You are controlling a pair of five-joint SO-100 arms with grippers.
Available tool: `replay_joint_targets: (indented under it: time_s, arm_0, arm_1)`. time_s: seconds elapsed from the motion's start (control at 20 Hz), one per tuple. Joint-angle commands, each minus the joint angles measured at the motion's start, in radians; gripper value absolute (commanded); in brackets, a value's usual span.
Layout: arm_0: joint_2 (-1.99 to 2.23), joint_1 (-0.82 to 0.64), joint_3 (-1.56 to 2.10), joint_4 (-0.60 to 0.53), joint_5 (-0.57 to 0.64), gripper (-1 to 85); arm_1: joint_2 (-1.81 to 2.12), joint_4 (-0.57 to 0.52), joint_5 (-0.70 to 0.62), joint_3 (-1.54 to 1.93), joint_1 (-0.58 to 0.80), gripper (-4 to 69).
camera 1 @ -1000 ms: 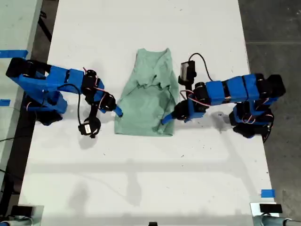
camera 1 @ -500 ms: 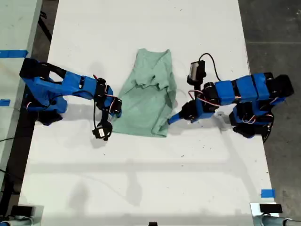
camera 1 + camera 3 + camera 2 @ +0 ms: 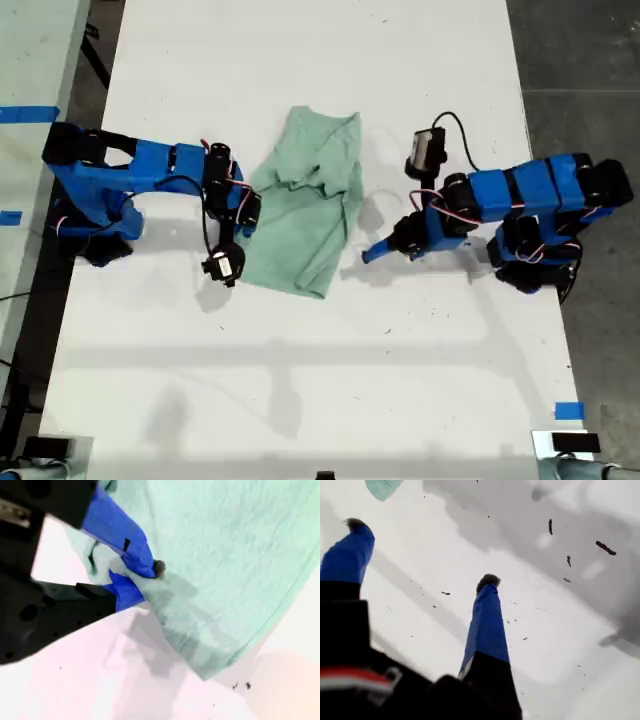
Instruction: Fold tshirt
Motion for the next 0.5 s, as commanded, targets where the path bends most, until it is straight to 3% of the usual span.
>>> replay_joint_targets:
  time_s: [0.0, 0.15, 0.2, 0.25, 0.3, 0.45]
  arm_0:
    - [-0.176, 0.021, -0.365, -0.037, 0.089, 0.1]
    - [-0.534, 0.015, -0.733, -0.012, 0.183, 0.1]
    - [-0.609, 0.008, -0.764, -0.060, 0.206, 0.3]
    - [-0.663, -0.002, -0.767, -0.087, 0.207, 4.8]
    - [-0.703, -0.008, -0.779, -0.075, 0.207, 20.6]
    - [-0.653, -0.014, -0.775, 0.124, 0.146, 26.8]
  arm_1:
    - [0.087, -0.021, 0.021, 0.023, 0.005, 36.1]
    - [0.144, -0.031, 0.038, 0.066, 0.005, 35.8]
    - [0.158, -0.032, 0.041, 0.077, 0.003, 35.8]
    - [0.164, -0.035, 0.044, 0.084, 0.002, 35.8]
    - [0.169, -0.035, 0.048, 0.092, 0.000, 35.8]
    - [0.199, -0.034, 0.054, 0.115, -0.005, 35.8]
